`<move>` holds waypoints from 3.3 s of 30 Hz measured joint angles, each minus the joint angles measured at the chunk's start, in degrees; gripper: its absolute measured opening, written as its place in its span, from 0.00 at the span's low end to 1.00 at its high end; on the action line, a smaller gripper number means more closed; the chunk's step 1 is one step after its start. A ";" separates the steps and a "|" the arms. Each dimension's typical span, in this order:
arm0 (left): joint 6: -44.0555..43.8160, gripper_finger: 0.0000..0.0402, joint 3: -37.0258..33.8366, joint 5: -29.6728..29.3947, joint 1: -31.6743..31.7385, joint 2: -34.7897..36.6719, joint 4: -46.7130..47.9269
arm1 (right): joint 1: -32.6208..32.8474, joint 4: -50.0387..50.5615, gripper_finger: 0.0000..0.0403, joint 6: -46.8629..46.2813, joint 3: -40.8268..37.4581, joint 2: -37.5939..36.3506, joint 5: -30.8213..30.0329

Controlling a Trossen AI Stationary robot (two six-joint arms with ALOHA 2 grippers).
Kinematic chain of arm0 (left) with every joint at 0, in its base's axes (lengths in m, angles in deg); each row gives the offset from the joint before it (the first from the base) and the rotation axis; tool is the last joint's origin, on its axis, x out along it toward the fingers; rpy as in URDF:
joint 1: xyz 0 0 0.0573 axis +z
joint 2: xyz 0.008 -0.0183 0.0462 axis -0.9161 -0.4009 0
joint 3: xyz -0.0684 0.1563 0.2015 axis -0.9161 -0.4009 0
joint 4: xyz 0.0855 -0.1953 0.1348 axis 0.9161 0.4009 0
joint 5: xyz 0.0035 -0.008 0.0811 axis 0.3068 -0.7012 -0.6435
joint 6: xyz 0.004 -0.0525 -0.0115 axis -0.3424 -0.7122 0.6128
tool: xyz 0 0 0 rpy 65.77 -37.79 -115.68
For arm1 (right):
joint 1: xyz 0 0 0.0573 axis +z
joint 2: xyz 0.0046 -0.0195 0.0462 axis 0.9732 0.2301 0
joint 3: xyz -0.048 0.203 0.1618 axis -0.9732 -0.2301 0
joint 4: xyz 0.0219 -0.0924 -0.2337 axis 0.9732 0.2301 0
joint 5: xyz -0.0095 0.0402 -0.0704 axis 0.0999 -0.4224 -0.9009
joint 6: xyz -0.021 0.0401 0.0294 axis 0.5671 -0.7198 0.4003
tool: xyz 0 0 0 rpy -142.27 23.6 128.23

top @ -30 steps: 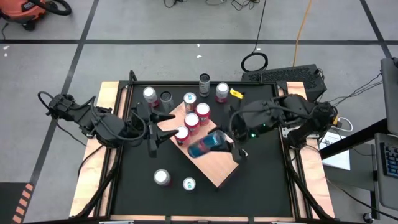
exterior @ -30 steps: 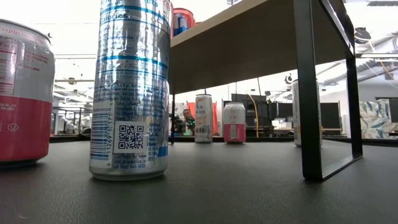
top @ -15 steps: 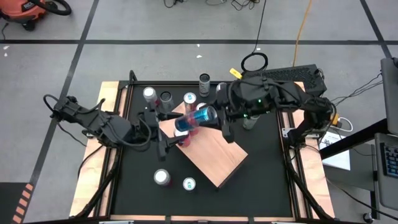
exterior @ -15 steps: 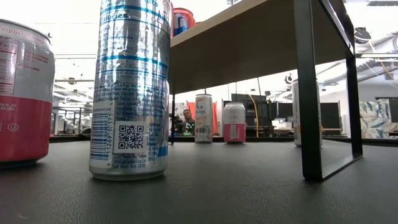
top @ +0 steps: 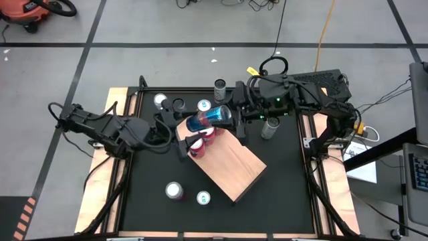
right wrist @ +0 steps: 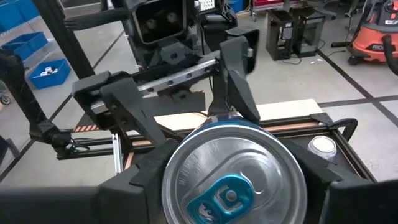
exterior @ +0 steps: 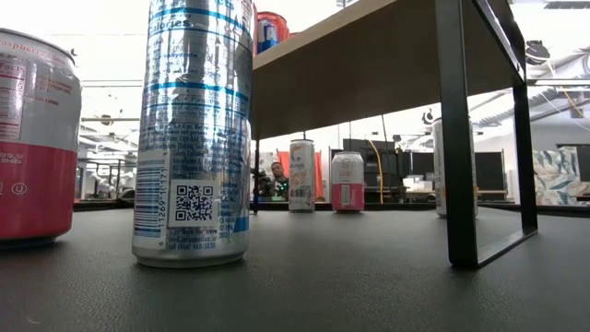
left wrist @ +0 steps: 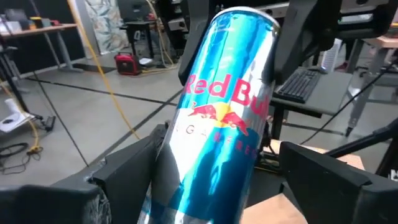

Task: Place canned beverage on shelf
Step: Put the bottom blue soda can on the shelf aligned with the other blue soda can

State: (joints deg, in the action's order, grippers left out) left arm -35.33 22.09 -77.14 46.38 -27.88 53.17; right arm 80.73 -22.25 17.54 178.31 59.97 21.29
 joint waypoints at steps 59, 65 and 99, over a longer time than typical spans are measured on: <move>-0.67 0.61 -0.04 5.46 3.89 -0.34 -37.86 | -0.99 -9.99 0.85 -10.84 -0.07 -0.36 3.23; -0.61 0.61 -0.02 5.79 3.89 -3.19 -46.70 | -2.78 -13.75 0.85 -12.16 -0.07 0.97 9.11; -0.47 0.62 0.07 7.93 2.61 -10.05 -55.07 | -3.28 -14.63 0.53 -12.09 -0.09 1.18 18.47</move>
State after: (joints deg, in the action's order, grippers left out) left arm -35.80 22.16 -69.22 48.99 -37.93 -1.91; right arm 77.45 -36.88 5.45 178.22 61.15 39.76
